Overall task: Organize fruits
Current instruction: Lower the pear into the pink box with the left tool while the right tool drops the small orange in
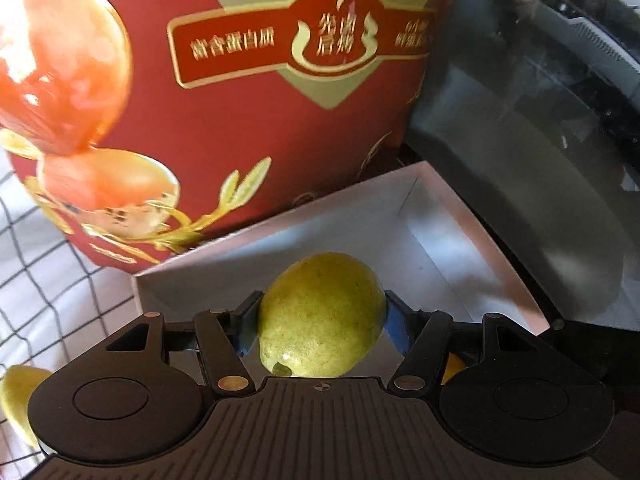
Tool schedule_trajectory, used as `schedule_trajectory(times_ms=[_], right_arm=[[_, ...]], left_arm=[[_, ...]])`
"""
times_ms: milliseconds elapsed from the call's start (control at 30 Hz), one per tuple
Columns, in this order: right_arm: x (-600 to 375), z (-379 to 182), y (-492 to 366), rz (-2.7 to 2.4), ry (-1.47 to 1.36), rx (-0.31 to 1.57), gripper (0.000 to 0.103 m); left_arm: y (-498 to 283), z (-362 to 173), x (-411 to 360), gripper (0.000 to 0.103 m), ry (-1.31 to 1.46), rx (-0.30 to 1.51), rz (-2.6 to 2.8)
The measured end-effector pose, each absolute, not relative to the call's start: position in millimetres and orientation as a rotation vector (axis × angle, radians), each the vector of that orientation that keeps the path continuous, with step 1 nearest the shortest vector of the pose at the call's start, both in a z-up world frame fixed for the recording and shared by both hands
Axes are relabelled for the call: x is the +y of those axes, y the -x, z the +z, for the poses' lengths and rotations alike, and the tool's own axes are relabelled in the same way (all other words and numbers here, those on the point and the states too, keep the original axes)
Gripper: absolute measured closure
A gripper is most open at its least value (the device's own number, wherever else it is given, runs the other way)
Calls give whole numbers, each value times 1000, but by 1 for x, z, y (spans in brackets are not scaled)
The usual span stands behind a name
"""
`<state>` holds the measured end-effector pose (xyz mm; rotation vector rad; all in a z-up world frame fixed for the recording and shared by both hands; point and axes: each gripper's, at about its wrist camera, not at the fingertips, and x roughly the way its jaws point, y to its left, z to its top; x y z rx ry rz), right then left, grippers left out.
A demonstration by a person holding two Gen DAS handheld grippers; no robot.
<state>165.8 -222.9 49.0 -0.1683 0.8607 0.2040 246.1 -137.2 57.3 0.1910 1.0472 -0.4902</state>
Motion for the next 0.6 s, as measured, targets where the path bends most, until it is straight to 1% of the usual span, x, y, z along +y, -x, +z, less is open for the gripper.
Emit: schedule_trajectory(times_ms=[200,267,300,333,467,600], right_arm=[[-228,37,-171,209,162,887,69],[-230,36,-171,198,164,878,60],[-230,36,-174,193,159,876,50],[-230,37,-174,183,153,871,44],[-230,40,-172,143,125,855,44],[-230,52,-155,98,78,814,42]], left_arm=[[-246,44,-134,34,-181,1094,-503],[-240,52,-130,35,-166,1056,-503],[-237,60,-128,37,-163,1021,-497],[-234,67,-126,38,-168,990,-491],[-219,102,-114,38,-169,813,-483],[-186,119,-65,38,-57,738,-443]])
